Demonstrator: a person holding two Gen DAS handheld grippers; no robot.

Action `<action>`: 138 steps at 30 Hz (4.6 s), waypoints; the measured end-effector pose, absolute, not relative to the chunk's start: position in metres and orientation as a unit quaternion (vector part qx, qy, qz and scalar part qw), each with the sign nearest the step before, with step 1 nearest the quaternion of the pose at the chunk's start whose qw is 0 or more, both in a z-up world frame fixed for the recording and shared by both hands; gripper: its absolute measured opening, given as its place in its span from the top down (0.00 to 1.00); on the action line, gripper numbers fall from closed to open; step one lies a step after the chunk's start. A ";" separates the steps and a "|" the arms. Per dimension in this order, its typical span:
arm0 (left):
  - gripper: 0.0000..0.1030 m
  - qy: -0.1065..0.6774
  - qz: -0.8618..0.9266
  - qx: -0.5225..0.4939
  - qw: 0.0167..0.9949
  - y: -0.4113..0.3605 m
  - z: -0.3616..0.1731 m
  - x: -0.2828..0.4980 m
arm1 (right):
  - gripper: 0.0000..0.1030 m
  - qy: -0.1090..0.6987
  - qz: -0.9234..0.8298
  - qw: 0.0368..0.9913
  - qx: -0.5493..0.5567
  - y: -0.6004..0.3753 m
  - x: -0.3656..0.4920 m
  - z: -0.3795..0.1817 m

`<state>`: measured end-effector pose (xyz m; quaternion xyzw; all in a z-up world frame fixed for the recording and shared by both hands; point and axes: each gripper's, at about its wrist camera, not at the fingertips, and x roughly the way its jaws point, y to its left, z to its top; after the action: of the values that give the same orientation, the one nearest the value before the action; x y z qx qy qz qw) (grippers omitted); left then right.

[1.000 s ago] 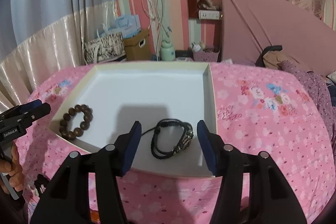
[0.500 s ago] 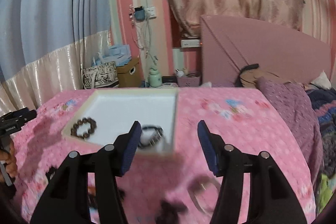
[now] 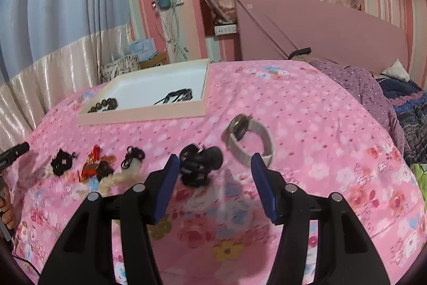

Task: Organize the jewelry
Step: 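Withdraw both open tools from the tray back toward the remaining jewelry, then grasp the brown teardrop pendant with the left tool while the right tool grasps the black claw clip, then carry the pendant and claw clip into the white tray and release both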

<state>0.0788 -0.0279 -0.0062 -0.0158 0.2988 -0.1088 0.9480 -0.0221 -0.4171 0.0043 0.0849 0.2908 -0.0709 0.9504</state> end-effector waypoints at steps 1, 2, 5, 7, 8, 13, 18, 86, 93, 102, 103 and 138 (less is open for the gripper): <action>0.18 0.298 -0.112 -0.016 0.948 -0.032 -0.006 0.077 | 0.45 0.290 -0.068 0.951 0.082 -0.413 -0.023 0.004; 0.18 0.298 -0.117 -0.014 0.947 -0.038 -0.006 0.072 | 0.45 0.288 -0.065 0.952 0.080 -0.410 -0.024 0.004; 0.18 0.302 -0.137 0.003 0.944 -0.060 -0.008 0.064 | 0.46 0.288 -0.058 0.953 0.078 -0.406 -0.025 0.004; 0.18 0.306 -0.151 0.000 0.940 -0.070 -0.007 0.062 | 0.46 0.288 -0.058 0.953 0.074 -0.405 -0.023 0.004; 0.18 0.307 -0.161 0.000 0.938 -0.077 -0.007 0.061 | 0.46 0.289 -0.060 0.953 0.073 -0.406 -0.023 0.004; 0.18 0.317 -0.187 0.024 0.929 -0.121 -0.011 0.063 | 0.46 0.300 -0.052 0.949 0.084 -0.418 -0.008 0.003; 0.19 0.347 -0.202 0.044 0.915 -0.160 -0.025 0.077 | 0.46 0.309 -0.042 0.946 0.088 -0.420 0.004 -0.002; 0.68 0.405 -0.265 0.021 0.875 -0.146 -0.043 0.098 | 0.47 0.368 -0.022 0.922 0.119 -0.425 0.035 -0.029; 0.63 0.440 -0.249 0.063 0.860 -0.168 -0.060 0.115 | 0.47 0.376 -0.020 0.919 0.120 -0.423 0.039 -0.032; 0.74 0.431 -0.241 0.054 0.868 -0.169 -0.059 0.119 | 0.54 0.398 -0.021 0.910 0.115 -0.422 0.051 -0.040; 0.77 0.432 -0.238 0.049 0.869 -0.166 -0.060 0.119 | 0.61 0.399 -0.020 0.909 0.114 -0.421 0.052 -0.040; 0.78 0.324 -0.253 0.009 0.912 -0.141 0.050 0.136 | 0.78 0.254 0.009 0.962 0.096 -0.410 0.039 0.074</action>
<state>0.1360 -0.1413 0.0500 0.0094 0.3239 -0.2528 0.9117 0.0390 -0.4102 0.0745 0.0961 0.2543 0.0091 0.9623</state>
